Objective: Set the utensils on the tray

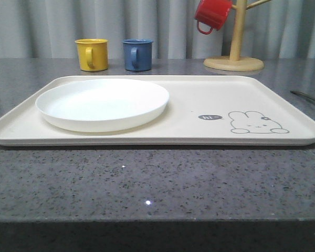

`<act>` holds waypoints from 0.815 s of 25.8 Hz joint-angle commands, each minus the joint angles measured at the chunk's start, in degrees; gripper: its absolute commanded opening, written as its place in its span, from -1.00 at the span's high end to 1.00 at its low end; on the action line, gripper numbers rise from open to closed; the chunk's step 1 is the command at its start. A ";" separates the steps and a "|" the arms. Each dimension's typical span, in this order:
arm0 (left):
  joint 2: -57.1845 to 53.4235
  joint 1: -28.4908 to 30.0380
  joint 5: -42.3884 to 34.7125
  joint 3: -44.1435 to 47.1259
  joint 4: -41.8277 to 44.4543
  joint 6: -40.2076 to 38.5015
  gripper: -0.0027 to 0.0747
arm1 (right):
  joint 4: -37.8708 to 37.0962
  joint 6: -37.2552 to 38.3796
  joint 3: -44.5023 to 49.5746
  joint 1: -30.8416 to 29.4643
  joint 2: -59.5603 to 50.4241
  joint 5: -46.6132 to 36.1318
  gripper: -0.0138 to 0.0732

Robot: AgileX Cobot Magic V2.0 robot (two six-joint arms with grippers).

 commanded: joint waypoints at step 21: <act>0.80 0.00 -4.22 -1.43 -0.78 -0.58 0.98 | 0.86 -0.29 -22.24 -0.20 45.11 16.11 -0.19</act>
